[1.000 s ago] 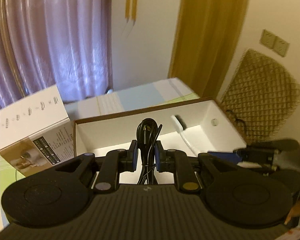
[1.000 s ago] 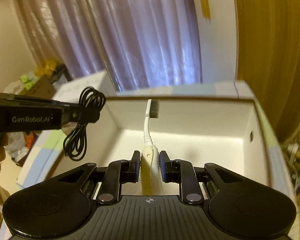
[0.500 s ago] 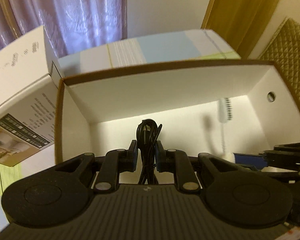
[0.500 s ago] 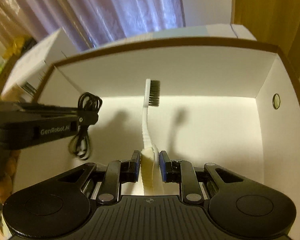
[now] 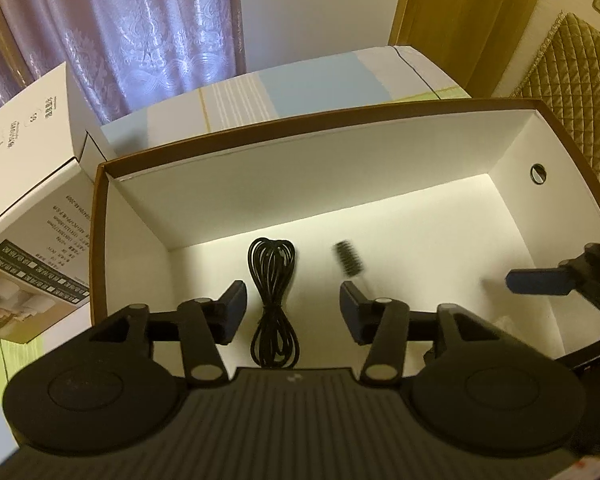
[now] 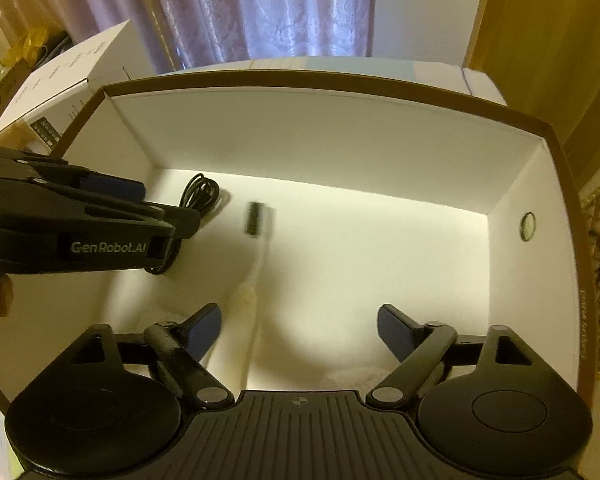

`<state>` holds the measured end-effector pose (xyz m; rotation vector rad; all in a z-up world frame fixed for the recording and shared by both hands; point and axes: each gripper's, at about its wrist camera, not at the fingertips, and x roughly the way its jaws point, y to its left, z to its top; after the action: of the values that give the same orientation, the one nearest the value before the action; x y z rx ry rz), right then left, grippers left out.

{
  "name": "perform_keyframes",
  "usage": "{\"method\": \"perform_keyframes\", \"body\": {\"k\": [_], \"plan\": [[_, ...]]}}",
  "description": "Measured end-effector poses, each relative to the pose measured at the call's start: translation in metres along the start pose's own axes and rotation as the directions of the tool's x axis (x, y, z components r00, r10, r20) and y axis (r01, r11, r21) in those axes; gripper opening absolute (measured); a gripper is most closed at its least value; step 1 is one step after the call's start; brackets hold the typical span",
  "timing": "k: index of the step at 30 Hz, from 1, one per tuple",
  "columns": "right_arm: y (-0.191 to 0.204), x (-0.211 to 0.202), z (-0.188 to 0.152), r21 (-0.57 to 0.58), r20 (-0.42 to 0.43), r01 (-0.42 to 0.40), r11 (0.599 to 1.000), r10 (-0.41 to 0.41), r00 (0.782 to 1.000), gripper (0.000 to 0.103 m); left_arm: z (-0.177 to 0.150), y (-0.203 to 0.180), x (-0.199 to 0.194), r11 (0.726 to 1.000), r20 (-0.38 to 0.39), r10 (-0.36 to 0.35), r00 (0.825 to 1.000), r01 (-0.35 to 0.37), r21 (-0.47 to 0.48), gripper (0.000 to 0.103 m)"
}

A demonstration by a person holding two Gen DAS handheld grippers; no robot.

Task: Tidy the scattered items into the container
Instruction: 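Open both tools to drop the black cable and white toothbrush inside, then withdraw both tools from the box toward the remaining items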

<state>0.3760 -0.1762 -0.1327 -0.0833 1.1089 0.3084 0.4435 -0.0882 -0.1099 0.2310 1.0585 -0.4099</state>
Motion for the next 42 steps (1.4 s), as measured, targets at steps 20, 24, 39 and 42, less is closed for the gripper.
{"method": "perform_keyframes", "body": {"k": [20, 24, 39, 42], "plan": [[-0.001, -0.107, -0.047, -0.037, 0.200, -0.008, 0.999, 0.015, 0.980, 0.095, -0.040, -0.041, -0.115, 1.000, 0.141, 0.015, 0.990, -0.013, -0.012, 0.079], [0.000, -0.135, -0.062, -0.058, 0.249, -0.023, 0.998, 0.037, 0.968, 0.095, -0.060, -0.046, -0.145, 0.999, 0.170, 0.024, 0.985, -0.017, -0.044, 0.081], [0.008, -0.190, -0.140, -0.121, 0.301, -0.050, 0.991, 0.084, 0.950, 0.095, -0.164, -0.029, -0.225, 0.977, 0.209, 0.094, 0.973, -0.051, -0.206, 0.088], [0.009, -0.190, -0.158, -0.118, 0.289, -0.050, 0.992, 0.083, 0.954, 0.095, -0.188, -0.033, -0.231, 0.970, 0.205, 0.106, 0.973, -0.056, -0.235, 0.088]]}}
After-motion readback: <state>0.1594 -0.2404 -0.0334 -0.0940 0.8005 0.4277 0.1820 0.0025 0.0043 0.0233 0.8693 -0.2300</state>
